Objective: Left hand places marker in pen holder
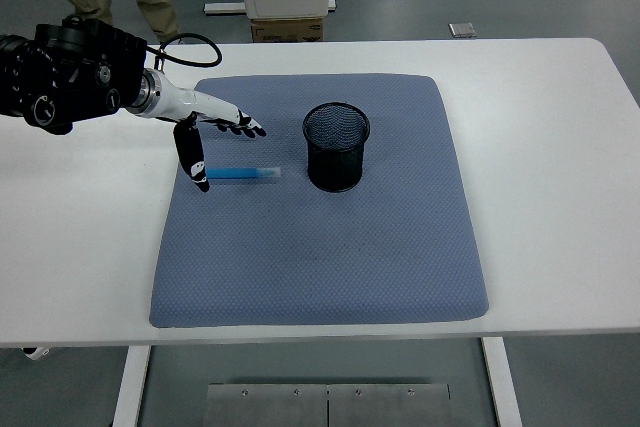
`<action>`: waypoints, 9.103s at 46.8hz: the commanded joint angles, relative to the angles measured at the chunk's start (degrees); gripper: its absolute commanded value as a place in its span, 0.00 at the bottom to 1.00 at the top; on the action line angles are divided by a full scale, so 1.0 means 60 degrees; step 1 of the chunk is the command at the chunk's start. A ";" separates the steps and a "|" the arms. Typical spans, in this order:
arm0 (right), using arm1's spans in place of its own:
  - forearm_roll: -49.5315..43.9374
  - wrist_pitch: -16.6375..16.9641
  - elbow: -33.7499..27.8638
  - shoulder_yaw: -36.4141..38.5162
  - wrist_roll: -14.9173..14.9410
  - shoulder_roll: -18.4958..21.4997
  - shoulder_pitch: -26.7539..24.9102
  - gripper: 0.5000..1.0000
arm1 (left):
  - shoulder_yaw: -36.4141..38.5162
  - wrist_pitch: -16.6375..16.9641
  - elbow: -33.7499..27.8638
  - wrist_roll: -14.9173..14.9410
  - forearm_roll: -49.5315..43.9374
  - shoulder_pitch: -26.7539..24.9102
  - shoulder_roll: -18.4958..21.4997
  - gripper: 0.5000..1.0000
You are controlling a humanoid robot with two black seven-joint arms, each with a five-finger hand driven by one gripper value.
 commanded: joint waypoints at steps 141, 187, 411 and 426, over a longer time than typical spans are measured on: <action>0.0002 0.0001 0.0001 -0.0001 0.0000 0.0000 0.0004 1.00 | 0.0029 0.0093 0.0307 0.1215 0.0599 0.0497 -0.1327 0.21; -0.0012 0.0001 0.0001 -0.0001 0.0000 0.0000 -0.0010 1.00 | -0.0074 0.0576 -0.0718 0.1215 0.0614 -0.0294 -0.1298 0.23; 0.0002 0.0001 0.0001 -0.0001 0.0000 0.0000 -0.0010 1.00 | -0.1919 0.1632 -0.1056 0.1493 -0.0953 -0.2243 -0.1781 0.00; 0.0002 0.0001 0.0001 -0.0001 0.0000 0.0000 0.0004 1.00 | -0.2022 0.1646 -0.0821 0.1450 -0.1876 -0.1803 -0.1898 0.00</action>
